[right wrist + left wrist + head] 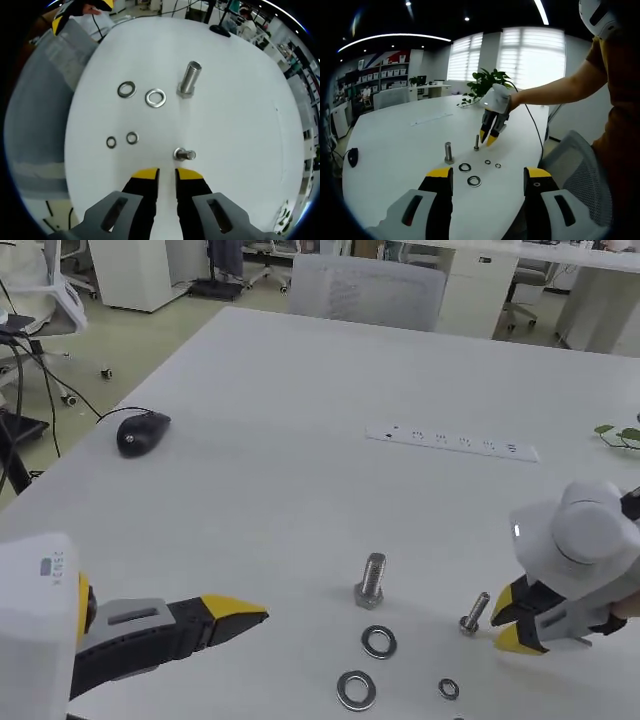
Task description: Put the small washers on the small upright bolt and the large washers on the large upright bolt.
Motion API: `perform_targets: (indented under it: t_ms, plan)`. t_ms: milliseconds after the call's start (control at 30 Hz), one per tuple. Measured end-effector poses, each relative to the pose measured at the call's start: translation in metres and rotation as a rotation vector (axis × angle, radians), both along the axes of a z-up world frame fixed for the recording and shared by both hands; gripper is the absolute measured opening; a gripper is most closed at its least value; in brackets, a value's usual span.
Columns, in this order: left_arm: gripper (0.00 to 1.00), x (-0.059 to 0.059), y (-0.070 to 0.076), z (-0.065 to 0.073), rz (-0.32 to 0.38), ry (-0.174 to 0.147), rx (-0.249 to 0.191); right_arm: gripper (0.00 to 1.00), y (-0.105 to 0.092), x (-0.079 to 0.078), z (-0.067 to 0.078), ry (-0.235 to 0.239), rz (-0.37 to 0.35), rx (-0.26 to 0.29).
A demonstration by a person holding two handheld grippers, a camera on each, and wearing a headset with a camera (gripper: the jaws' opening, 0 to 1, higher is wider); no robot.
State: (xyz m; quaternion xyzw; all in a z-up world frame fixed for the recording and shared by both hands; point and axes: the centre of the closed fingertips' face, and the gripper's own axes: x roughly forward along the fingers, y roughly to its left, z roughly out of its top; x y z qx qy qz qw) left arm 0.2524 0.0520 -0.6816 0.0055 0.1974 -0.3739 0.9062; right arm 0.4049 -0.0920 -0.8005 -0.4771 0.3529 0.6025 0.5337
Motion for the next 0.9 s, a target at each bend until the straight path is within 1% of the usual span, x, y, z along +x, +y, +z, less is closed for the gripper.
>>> perform_targets:
  t_ms: [67,267,300,333,433,533,667,900]
  plan:
    - [0.56,-0.001,-0.001,0.002,-0.003,-0.006,-0.002,0.14,-0.001,-0.004,0.0,0.001,-0.001,0.001]
    - [0.56,-0.005,-0.002,0.002,-0.013,-0.014,-0.006,0.14,0.0,-0.025,0.002,0.015,0.015,0.003]
    - [0.56,-0.005,-0.001,0.003,-0.011,-0.016,-0.008,0.14,0.003,-0.035,0.003,0.035,0.023,0.013]
    - [0.56,-0.005,-0.001,0.003,-0.01,-0.017,-0.009,0.14,0.005,-0.039,0.004,0.044,0.025,0.018]
    - [0.56,-0.005,-0.001,0.003,-0.014,-0.018,-0.003,0.14,0.008,-0.051,0.003,0.05,0.041,0.019]
    - [0.56,-0.006,-0.002,0.003,-0.023,-0.019,0.001,0.15,0.012,-0.063,0.001,0.067,0.056,0.021]
    - [0.56,-0.006,-0.002,0.005,-0.026,-0.024,0.0,0.15,0.015,-0.074,-0.003,0.082,0.073,0.018]
    - [0.56,-0.007,-0.003,0.009,-0.029,-0.032,0.0,0.18,0.018,-0.085,-0.009,0.099,0.089,0.01]
